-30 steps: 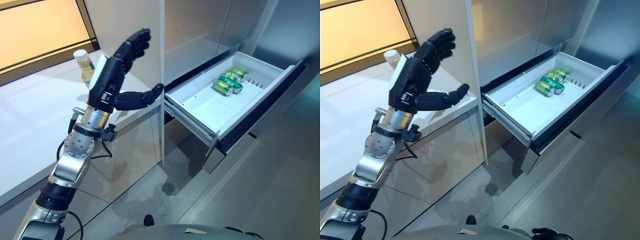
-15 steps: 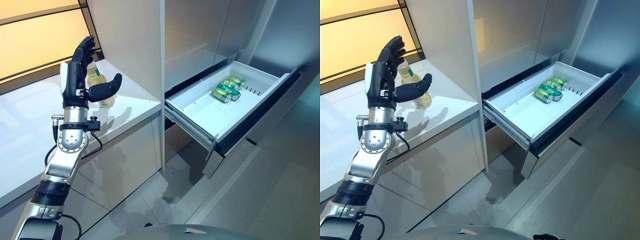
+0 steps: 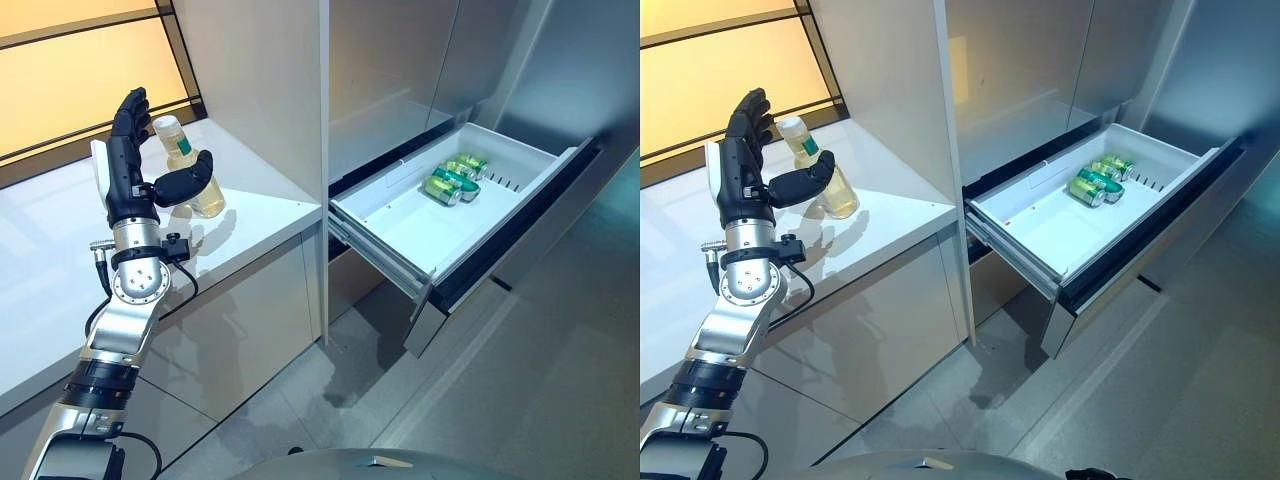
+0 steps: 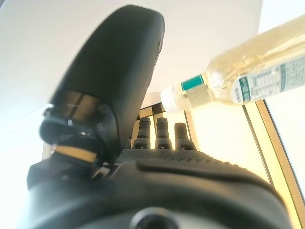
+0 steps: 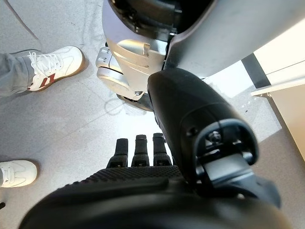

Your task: Put drinks into fridge and close the fridge

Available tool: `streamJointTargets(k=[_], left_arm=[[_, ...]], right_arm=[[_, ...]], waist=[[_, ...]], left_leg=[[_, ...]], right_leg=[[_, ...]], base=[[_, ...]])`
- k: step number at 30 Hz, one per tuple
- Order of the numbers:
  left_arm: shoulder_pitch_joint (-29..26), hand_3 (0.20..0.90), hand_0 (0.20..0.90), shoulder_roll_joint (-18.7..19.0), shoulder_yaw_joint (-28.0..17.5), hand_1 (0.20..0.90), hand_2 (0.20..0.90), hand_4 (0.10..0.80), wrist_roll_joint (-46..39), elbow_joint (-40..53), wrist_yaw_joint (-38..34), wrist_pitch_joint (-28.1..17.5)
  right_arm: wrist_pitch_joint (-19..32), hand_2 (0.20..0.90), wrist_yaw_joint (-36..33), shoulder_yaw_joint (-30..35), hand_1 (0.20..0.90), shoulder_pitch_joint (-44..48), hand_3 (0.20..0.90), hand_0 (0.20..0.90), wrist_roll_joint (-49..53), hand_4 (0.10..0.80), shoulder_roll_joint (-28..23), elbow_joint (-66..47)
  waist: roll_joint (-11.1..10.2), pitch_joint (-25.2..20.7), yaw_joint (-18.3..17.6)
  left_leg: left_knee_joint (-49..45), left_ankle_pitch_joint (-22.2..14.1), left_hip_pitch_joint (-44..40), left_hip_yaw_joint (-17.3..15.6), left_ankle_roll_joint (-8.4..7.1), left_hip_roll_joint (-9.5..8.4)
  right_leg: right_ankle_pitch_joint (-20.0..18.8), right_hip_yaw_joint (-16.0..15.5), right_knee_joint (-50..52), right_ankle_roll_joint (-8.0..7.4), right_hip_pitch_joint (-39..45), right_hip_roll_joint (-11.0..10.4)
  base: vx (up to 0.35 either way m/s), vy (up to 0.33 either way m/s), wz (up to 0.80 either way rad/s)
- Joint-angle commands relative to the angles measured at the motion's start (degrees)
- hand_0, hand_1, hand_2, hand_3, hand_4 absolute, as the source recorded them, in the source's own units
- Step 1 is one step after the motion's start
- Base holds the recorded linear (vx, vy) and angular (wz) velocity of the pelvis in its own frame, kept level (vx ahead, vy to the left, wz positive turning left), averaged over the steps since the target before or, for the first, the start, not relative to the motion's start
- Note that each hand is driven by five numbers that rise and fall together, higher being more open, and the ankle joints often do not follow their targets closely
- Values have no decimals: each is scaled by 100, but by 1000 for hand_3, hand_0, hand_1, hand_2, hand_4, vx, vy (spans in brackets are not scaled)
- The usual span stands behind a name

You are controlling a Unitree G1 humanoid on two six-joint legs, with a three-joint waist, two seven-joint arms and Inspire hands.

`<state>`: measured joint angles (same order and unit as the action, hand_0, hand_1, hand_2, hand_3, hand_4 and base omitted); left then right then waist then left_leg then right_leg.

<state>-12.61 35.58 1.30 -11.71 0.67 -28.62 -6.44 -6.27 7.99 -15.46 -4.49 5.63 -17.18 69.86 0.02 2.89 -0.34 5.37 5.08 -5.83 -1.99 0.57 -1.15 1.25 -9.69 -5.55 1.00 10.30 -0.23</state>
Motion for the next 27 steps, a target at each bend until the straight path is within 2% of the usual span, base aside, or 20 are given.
streamJointTargets(k=[1, 7, 27], left_arm=[[-1139, 900, 900, 210, -562, 900, 900, 800, 310, -283, -205, -360], [-1173, 900, 900, 246, -496, 900, 900, 800, 60, -616, -154, -73], [-1504, 900, 900, 260, -330, 900, 900, 800, -535, -1571, -123, 195]], right_arm=[[31, 900, 130, -72, 900, 184, 900, 900, 91, 800, 242, 13], [6, 900, 166, -54, 900, 191, 900, 900, 45, 800, 210, 2], [-87, 900, 196, -120, 900, 213, 900, 900, 27, 800, 179, 4]], waist=[[-10, -141, -49], [6, -148, -73], [25, -170, -167]], left_leg=[[-46, -958, -308, 346, -68, -70], [-47, -964, -327, 333, -68, -71], [-58, -980, -361, 288, -55, -87]], right_leg=[[190, 309, 136, -441, -125, -55], [185, 307, 139, -453, -121, -55], [167, 366, 149, -476, -128, -58]], base=[[0, 0, 0], [0, 0, 0], [7, 1, -1]])
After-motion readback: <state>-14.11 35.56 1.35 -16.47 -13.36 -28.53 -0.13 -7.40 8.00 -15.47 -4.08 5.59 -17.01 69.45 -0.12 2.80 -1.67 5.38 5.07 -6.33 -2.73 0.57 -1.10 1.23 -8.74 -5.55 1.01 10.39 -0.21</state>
